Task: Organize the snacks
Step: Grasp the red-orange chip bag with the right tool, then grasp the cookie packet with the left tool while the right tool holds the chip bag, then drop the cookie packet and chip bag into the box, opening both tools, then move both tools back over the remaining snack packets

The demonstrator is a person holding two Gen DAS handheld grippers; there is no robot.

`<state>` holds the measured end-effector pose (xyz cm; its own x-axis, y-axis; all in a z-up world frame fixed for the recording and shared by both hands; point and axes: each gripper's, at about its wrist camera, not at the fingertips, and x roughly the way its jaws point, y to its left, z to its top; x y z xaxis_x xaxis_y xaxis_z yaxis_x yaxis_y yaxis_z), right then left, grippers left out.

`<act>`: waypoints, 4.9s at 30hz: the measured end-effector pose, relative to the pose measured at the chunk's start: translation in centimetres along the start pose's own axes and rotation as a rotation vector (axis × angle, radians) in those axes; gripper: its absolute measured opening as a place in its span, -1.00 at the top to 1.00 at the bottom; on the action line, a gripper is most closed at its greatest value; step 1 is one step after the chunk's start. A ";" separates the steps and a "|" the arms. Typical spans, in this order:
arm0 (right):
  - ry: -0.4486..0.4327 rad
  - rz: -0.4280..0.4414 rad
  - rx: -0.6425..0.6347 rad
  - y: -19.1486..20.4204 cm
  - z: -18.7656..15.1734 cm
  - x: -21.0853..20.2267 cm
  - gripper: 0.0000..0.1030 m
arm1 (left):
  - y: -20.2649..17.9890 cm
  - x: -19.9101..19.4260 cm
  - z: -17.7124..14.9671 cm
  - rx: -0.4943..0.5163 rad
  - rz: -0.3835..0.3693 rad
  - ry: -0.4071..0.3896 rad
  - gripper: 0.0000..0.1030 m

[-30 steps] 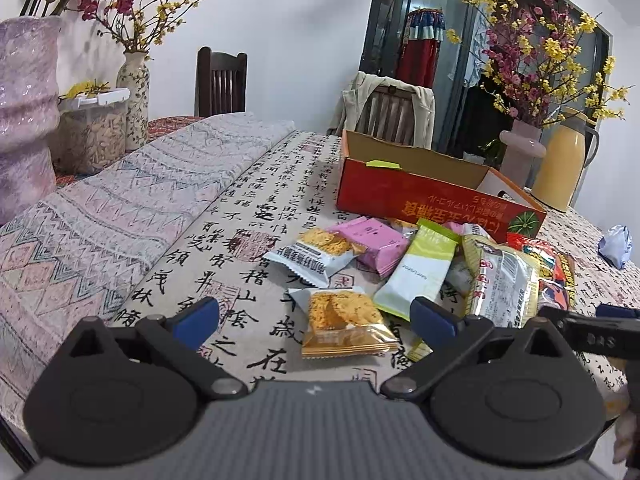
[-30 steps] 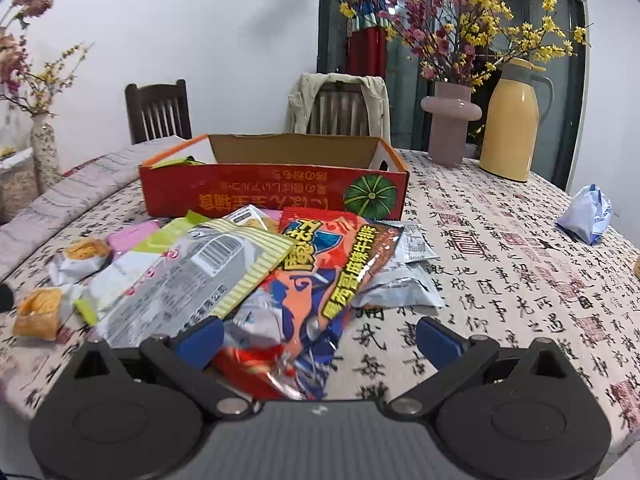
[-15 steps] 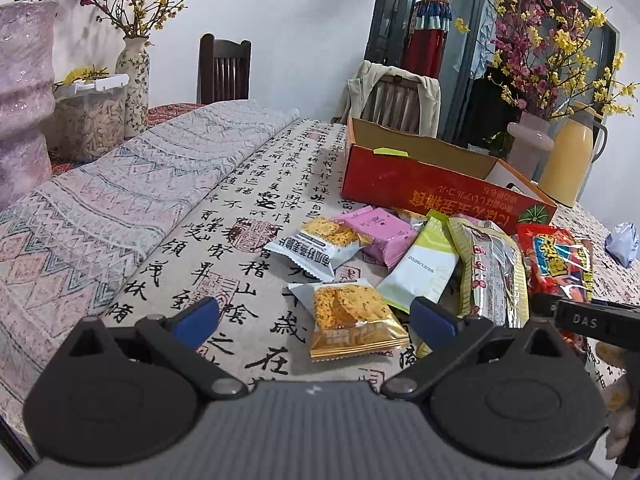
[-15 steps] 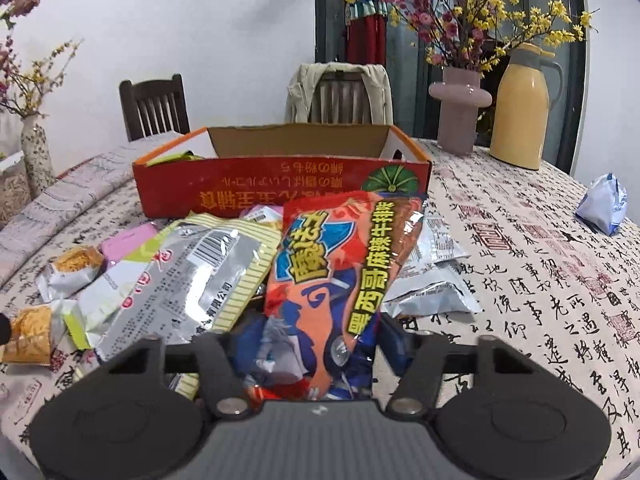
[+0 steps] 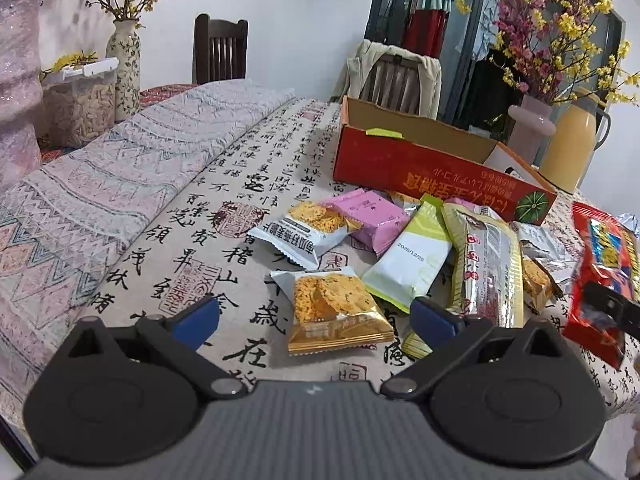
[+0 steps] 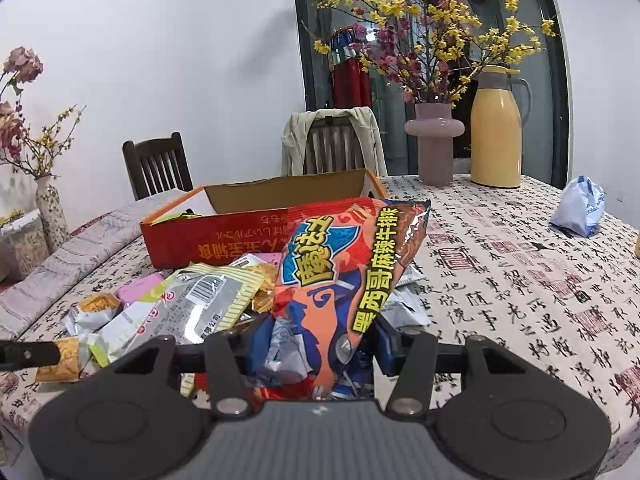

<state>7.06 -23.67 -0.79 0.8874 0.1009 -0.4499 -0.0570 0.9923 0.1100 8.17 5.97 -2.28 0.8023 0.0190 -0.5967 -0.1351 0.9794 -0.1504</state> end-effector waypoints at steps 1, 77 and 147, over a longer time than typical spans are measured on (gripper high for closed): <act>0.000 0.002 0.005 -0.2 -0.1 -0.1 0.01 | -0.2 0.2 0.1 0.001 0.008 0.003 -1.00; -0.130 0.051 -0.018 -2.1 12.4 8.9 0.01 | -12.0 5.8 15.7 0.118 -0.063 -0.224 0.08; -0.067 0.026 -0.098 -1.1 9.2 7.9 -1.00 | -7.8 4.0 11.9 0.086 -0.016 -0.250 -1.00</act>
<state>18.34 -24.63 3.71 0.9134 0.1244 -0.3875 -0.1214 0.9921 0.0324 19.37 0.79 5.93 0.9241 0.0422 -0.3799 -0.0800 0.9932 -0.0843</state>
